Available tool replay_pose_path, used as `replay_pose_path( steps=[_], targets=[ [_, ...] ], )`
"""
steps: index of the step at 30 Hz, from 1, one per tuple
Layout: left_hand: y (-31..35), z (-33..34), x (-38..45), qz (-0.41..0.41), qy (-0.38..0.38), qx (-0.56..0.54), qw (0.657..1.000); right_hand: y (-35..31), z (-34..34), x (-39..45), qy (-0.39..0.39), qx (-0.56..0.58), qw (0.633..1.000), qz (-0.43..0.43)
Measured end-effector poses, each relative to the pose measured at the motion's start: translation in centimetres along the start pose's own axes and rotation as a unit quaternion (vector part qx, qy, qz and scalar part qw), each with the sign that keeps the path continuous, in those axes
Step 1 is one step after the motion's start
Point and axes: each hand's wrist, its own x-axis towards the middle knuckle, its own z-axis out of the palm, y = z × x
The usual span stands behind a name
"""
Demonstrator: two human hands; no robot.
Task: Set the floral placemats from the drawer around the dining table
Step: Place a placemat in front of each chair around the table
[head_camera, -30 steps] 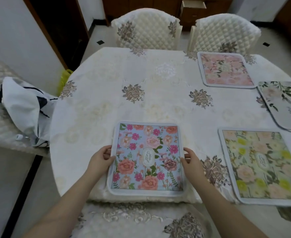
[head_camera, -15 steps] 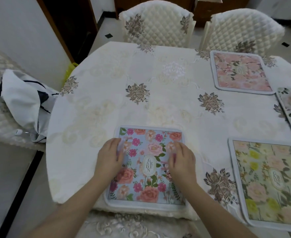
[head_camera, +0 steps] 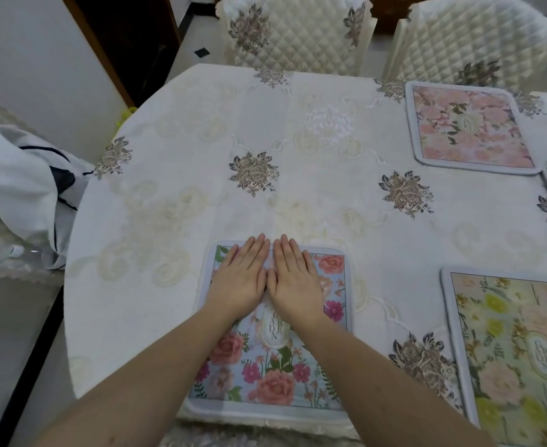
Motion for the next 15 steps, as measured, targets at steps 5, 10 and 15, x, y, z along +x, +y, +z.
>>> replay_pose_path(
  steps=[5, 10, 15],
  targets=[
    [-1.1, 0.1, -0.6, -0.019, -0.004, -0.004, 1.000, 2.6, -0.9, -0.9, 0.015, 0.003, 0.999, 0.052],
    [-4.3, -0.6, -2.4, -0.049, -0.003, 0.000, 0.999, 7.0, -2.1, -2.1, -0.003, 0.007, 0.998, 0.056],
    [-7.4, -1.3, -4.2, -0.070, -0.023, 0.002, 0.997, 10.0, -3.1, -3.2, -0.018, 0.008, 0.996, 0.083]
  ],
)
